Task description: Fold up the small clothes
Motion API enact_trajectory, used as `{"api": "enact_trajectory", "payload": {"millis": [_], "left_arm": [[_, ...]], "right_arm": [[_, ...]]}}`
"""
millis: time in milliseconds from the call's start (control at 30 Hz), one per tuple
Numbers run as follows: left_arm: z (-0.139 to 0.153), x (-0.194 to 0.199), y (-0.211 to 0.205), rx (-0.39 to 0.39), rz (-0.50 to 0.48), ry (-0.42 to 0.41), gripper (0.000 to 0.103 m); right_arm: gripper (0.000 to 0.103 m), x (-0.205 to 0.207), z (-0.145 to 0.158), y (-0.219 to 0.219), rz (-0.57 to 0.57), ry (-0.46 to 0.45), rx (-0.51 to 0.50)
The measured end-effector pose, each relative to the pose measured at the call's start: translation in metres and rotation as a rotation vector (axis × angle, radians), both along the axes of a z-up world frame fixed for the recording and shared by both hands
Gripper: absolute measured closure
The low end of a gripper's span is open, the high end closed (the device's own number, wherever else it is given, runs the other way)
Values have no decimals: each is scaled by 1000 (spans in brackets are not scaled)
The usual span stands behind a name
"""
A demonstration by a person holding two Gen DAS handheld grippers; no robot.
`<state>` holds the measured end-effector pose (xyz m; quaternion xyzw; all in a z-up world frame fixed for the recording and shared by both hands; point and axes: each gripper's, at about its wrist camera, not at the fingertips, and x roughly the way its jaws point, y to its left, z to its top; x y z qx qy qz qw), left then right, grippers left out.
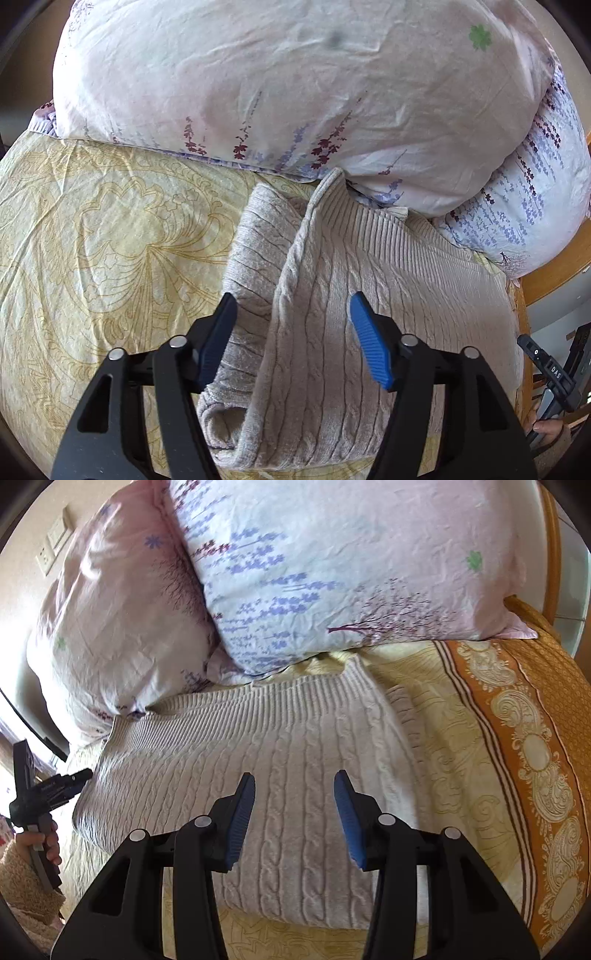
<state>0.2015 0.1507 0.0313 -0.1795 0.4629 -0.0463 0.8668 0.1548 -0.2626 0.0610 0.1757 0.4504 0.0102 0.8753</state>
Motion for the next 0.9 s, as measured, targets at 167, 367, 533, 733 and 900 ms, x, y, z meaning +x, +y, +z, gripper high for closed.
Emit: {"api": "enact_trajectory", "payload": {"millis": [167,367,533,733,900], "left_arm": [[-1,2,19,-6,60,31,26],[-11,4,29,-58,53,82,24],[-12,12,26,-53,-6,85,18],[-13,26,24,-71,-112,84,20],[-15,41,32,-125,-187,97,25]], "right_arm": [[38,18,-7,37,70,31,-61],[25,36,-9,68,120,41,-179],[20,49,-17,78,131,71,-221],[8,51,-29,87,179,114,-246],[7,53,-28,86,185,117,-241]]}}
